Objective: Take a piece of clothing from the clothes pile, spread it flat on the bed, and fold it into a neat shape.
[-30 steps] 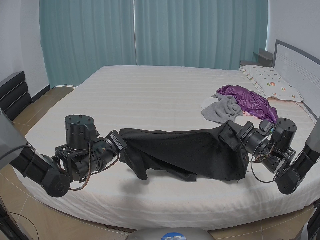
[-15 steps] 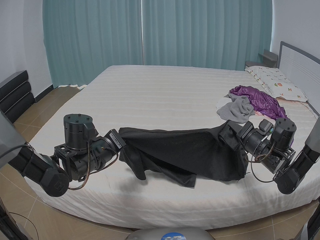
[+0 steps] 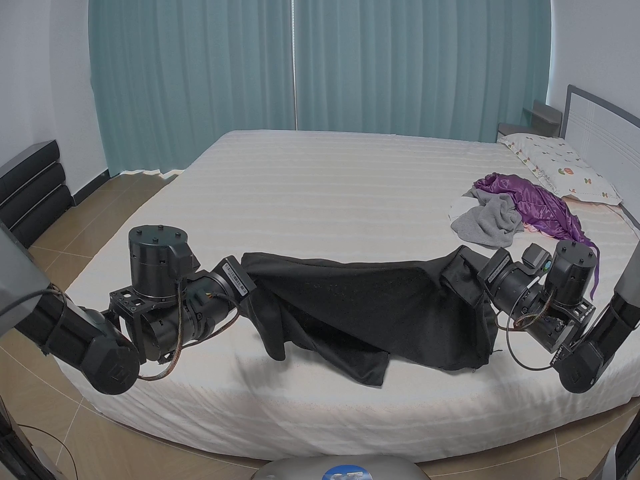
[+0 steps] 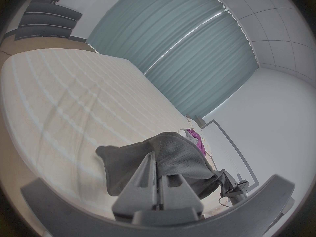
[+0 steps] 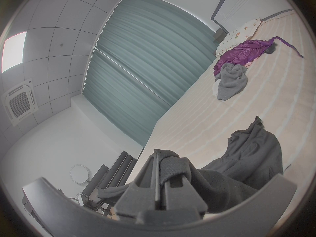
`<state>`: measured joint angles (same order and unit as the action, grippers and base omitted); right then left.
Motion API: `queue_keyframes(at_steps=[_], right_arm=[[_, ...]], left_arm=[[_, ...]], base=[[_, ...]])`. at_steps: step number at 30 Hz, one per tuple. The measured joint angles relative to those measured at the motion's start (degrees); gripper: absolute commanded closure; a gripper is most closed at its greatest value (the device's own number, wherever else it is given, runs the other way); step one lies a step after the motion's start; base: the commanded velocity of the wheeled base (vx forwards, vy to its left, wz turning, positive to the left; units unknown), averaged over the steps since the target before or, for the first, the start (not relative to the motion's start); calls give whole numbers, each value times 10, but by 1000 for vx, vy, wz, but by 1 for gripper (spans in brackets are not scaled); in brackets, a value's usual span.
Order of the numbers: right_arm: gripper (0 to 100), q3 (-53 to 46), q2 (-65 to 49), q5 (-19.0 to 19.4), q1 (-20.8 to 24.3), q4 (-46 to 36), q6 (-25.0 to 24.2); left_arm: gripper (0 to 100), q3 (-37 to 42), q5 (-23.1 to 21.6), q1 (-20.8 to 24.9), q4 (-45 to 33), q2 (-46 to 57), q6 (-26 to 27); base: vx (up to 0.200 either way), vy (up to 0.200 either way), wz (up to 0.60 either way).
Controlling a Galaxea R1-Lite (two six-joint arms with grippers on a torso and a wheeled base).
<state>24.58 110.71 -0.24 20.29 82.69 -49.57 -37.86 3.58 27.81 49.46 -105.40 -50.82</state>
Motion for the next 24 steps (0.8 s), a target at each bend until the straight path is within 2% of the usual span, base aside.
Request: queue_keyframes(at_steps=[7, 18, 21, 24], right_arm=[[100, -43, -33, -2, 0, 13, 0], [100, -99, -153, 0, 6, 22, 7], [100, -99, -207, 2, 7, -11, 11], [100, -79, -263, 4, 7, -86, 14]], left_arm=[[100, 7, 1, 12, -19, 3, 0], [100, 10, 3, 22, -81, 79, 2], [100, 7, 3, 23, -111, 111, 5], [100, -2, 6, 24, -139, 143, 13]], base=[[-200, 0, 0], [0, 0, 0], [0, 0, 0], [0, 0, 0]])
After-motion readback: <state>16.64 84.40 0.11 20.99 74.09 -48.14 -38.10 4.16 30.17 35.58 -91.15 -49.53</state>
